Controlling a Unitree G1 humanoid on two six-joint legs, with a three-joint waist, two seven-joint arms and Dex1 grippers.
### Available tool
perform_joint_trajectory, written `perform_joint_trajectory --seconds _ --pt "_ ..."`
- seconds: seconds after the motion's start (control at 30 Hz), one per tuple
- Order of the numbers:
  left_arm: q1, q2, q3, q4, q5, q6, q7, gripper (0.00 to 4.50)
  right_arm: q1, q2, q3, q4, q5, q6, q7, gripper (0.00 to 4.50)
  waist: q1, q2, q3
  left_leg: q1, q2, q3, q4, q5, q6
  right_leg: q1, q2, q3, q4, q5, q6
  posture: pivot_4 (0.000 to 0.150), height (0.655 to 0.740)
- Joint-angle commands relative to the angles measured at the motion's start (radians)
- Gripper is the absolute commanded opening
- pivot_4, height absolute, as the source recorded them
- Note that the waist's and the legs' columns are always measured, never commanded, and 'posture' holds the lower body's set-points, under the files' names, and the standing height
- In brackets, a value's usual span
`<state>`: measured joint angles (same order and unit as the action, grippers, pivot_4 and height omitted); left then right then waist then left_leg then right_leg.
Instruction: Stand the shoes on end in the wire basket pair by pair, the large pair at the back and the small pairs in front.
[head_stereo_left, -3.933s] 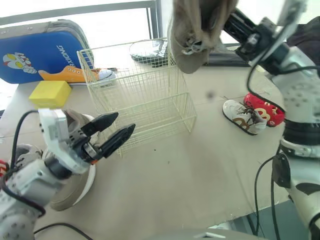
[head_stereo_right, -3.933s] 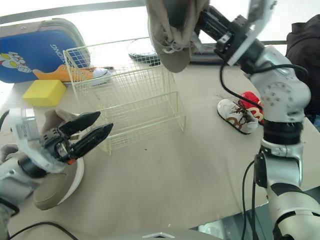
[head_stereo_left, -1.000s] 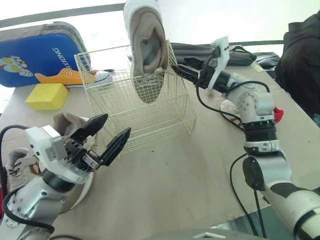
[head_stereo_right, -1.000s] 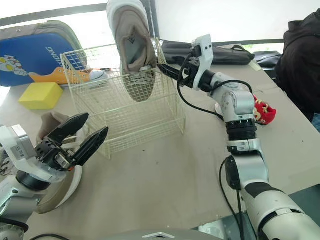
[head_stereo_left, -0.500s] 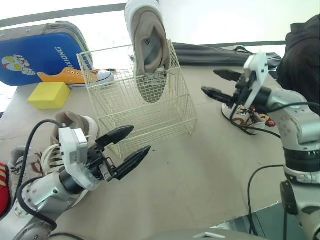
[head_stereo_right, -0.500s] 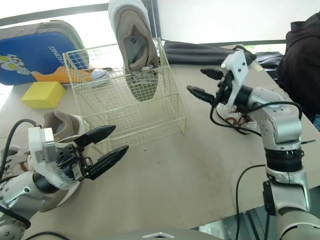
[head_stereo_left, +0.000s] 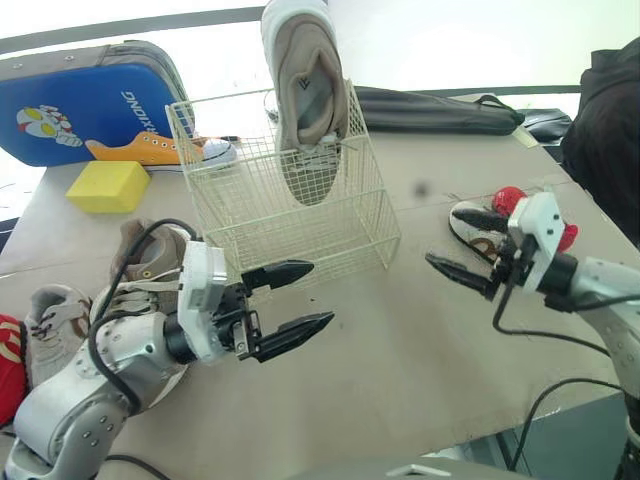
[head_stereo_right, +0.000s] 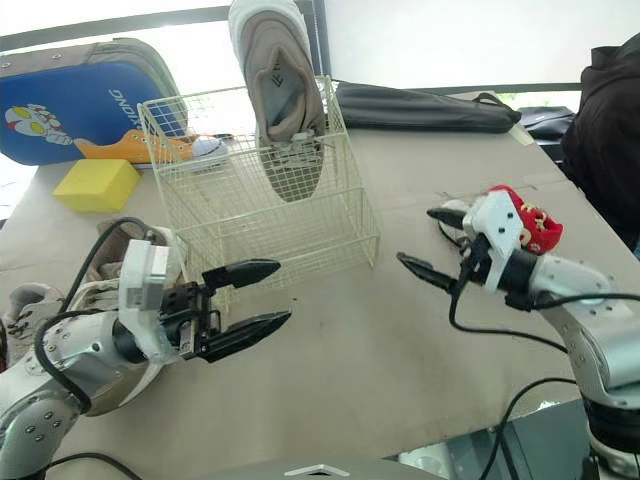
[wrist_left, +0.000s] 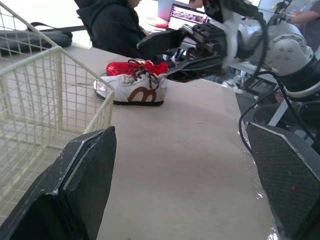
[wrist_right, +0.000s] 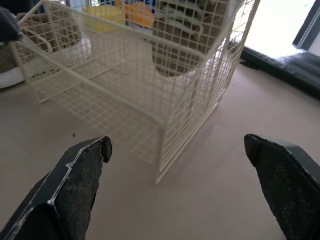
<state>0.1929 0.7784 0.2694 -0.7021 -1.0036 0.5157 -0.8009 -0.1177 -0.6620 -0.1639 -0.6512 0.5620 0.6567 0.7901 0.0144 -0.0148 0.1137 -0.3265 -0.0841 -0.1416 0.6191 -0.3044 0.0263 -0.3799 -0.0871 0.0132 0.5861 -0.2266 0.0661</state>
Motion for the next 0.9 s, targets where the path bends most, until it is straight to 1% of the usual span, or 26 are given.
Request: perform_joint_trajectory --seconds 0.03,0.1,0.13,0.23,0.3,0.37,0.4,0.47,0.5,0.57,0.63,0.67,0.73,0.77,0.9 --pt "0.067 -0.037 0.095 0.004 -0.057 0.012 0.065 4.50 0.010 -0.014 -0.005 -0.083 0.069 -0.057 0.063 4.41 -0.006 0.000 0.000 0.000 0.000 0.000 0.000 0.000 0.000 0.000 0.000 0.000 0.000 0.000 0.000 0.150 0.7400" --pt "0.165 -0.043 0.238 0.002 -0.200 0.056 0.128 4.50 -0.012 -0.021 -0.005 -0.094 0.127 -0.062 0.104 4.41 -0.007 -0.003 0.001 0.001 0.002 0.001 0.000 0.000 0.000 0.000 0.000 0.001 0.000 0.000 0.000 0.150 0.7400" --pt "0.211 -0.029 0.314 0.018 -0.267 0.085 0.127 4.50 -0.035 -0.018 0.004 -0.100 0.159 -0.049 0.105 4.41 -0.005 -0.003 0.001 0.001 0.003 0.001 0.000 0.000 0.000 0.000 0.000 0.001 0.000 0.000 0.000 0.150 0.7400" --pt "0.393 0.026 0.579 0.158 -0.391 0.211 0.039 4.50 -0.102 -0.012 0.069 -0.076 0.174 -0.067 0.145 4.41 -0.005 -0.005 0.003 0.001 0.004 0.000 -0.001 0.000 0.000 0.000 0.001 -0.001 0.001 0.000 0.000 0.150 0.7400" --pt "0.490 0.071 0.726 0.267 -0.398 0.287 -0.018 4.50 -0.153 0.001 0.112 -0.031 0.176 -0.087 0.185 4.41 -0.003 -0.006 0.004 0.002 0.003 0.000 -0.001 0.000 0.000 0.000 0.003 -0.002 0.001 -0.002 0.001 0.150 0.7400" --pt "0.538 0.128 0.821 0.362 -0.388 0.353 -0.054 4.50 -0.203 0.021 0.153 0.006 0.172 -0.103 0.207 4.41 0.001 -0.008 0.005 0.002 0.003 -0.001 -0.001 0.000 0.000 0.001 0.003 -0.003 0.001 -0.004 -0.001 0.150 0.7400" --pt "0.553 0.166 0.847 0.407 -0.330 0.366 -0.052 4.50 -0.229 0.035 0.172 0.020 0.175 -0.109 0.216 4.41 0.004 -0.009 0.005 0.002 0.002 -0.002 -0.001 0.000 0.000 0.001 0.003 -0.004 0.001 -0.004 -0.001 0.150 0.7400" --pt "0.552 0.247 0.884 0.508 -0.261 0.417 -0.037 4.50 -0.262 0.045 0.187 0.038 0.195 -0.124 0.257 4.41 0.012 -0.009 0.005 0.002 0.001 -0.003 0.000 0.000 0.000 0.003 0.002 -0.005 0.001 -0.004 -0.001 0.150 0.7400" --pt "0.535 0.289 0.884 0.563 -0.221 0.434 -0.029 4.50 -0.271 0.046 0.190 0.043 0.203 -0.132 0.277 4.41 0.016 -0.009 0.006 0.002 0.000 -0.003 0.000 0.000 0.000 0.003 0.001 -0.005 0.002 -0.004 -0.001 0.150 0.7400" --pt "0.484 0.382 0.836 0.677 -0.153 0.476 -0.045 4.50 -0.287 0.048 0.197 0.048 0.206 -0.140 0.290 4.41 0.019 -0.009 0.006 0.002 0.000 -0.004 0.000 0.000 0.000 0.003 0.001 -0.006 0.003 -0.004 -0.002 0.150 0.7400" --pt "0.440 0.430 0.795 0.735 -0.112 0.513 -0.084 4.50 -0.293 0.048 0.200 0.047 0.208 -0.142 0.291 4.41 0.016 -0.009 0.006 0.002 0.000 -0.004 0.000 0.000 0.000 0.002 0.002 -0.006 0.003 -0.004 -0.001 0.150 0.7400" --pt "0.415 0.455 0.750 0.754 -0.080 0.515 -0.108 4.50 -0.290 0.045 0.198 0.043 0.208 -0.143 0.293 4.41 0.011 -0.009 0.006 0.003 0.000 -0.004 -0.001 0.000 0.000 0.002 0.002 -0.006 0.003 -0.004 -0.001 0.150 0.7400" --pt "0.309 0.506 0.597 0.814 -0.034 0.513 -0.140 4.50 -0.273 0.031 0.183 0.026 0.210 -0.147 0.296 4.41 0.003 -0.009 0.006 0.003 0.000 -0.003 -0.002 0.000 -0.001 0.001 0.001 -0.007 0.003 -0.003 0.001 0.150 0.7400" --pt "0.264 0.523 0.513 0.835 0.008 0.483 -0.164 4.50 -0.262 0.022 0.174 0.013 0.209 -0.150 0.295 4.41 0.002 -0.009 0.006 0.003 0.000 -0.003 -0.003 0.000 -0.001 0.001 0.001 -0.007 0.003 -0.002 0.002 0.150 0.7400" --pt "0.095 0.537 0.298 0.929 0.139 0.432 -0.228 4.50 -0.238 -0.005 0.152 -0.029 0.225 -0.148 0.284 4.41 -0.009 -0.009 0.006 0.003 0.001 -0.002 -0.003 0.000 -0.001 0.000 0.000 -0.010 0.003 -0.002 0.002 0.150 0.7400"
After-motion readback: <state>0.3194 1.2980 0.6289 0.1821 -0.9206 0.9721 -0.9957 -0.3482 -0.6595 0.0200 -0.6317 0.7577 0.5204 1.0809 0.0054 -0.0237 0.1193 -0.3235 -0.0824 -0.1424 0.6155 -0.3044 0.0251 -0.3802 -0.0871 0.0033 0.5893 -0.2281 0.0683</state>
